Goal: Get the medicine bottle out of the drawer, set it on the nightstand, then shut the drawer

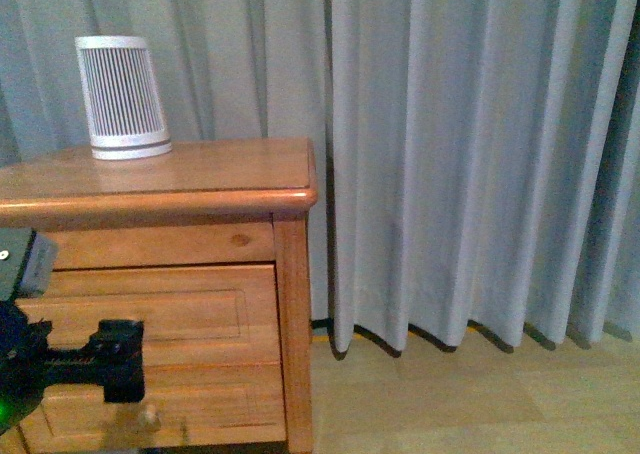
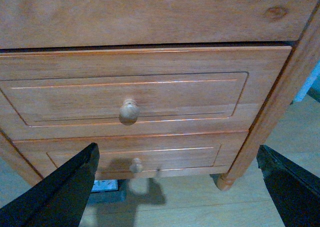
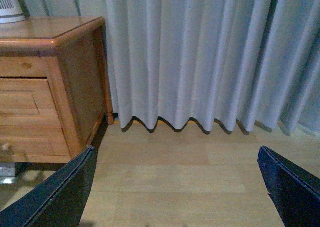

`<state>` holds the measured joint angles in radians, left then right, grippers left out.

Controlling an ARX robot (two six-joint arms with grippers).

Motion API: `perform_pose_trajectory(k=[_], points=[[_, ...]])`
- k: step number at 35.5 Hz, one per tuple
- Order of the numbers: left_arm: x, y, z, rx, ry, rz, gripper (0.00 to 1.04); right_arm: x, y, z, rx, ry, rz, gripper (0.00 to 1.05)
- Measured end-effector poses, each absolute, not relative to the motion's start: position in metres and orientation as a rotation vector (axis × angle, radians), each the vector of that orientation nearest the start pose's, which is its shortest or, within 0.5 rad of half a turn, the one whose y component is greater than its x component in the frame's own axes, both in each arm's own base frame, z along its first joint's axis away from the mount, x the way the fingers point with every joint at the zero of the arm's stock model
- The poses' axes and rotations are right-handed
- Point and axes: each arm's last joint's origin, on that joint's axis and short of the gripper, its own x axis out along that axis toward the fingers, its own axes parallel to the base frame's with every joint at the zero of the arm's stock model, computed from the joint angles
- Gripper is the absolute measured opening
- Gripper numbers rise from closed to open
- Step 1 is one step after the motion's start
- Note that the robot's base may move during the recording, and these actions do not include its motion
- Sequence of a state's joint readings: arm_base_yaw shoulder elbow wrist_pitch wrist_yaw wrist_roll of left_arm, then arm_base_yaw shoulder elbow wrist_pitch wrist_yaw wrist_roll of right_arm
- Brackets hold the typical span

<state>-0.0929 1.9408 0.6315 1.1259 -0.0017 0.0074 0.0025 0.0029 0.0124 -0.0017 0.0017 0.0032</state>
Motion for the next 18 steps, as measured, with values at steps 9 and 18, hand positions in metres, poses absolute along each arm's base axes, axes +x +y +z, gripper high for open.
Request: perform_pose_trajectory(k=[9,18], points=[[0.375,-0.025,0.093,0.016,0.171,-0.079,0.98,0.097,0.0,0.167,0.003,-0.008,0.001,0.98],[0.408,-0.016,0.067,0.014,0.222,-0.087,0.98,0.097,0.0,0.167,0.003,-0.008,0.001,0.98]])
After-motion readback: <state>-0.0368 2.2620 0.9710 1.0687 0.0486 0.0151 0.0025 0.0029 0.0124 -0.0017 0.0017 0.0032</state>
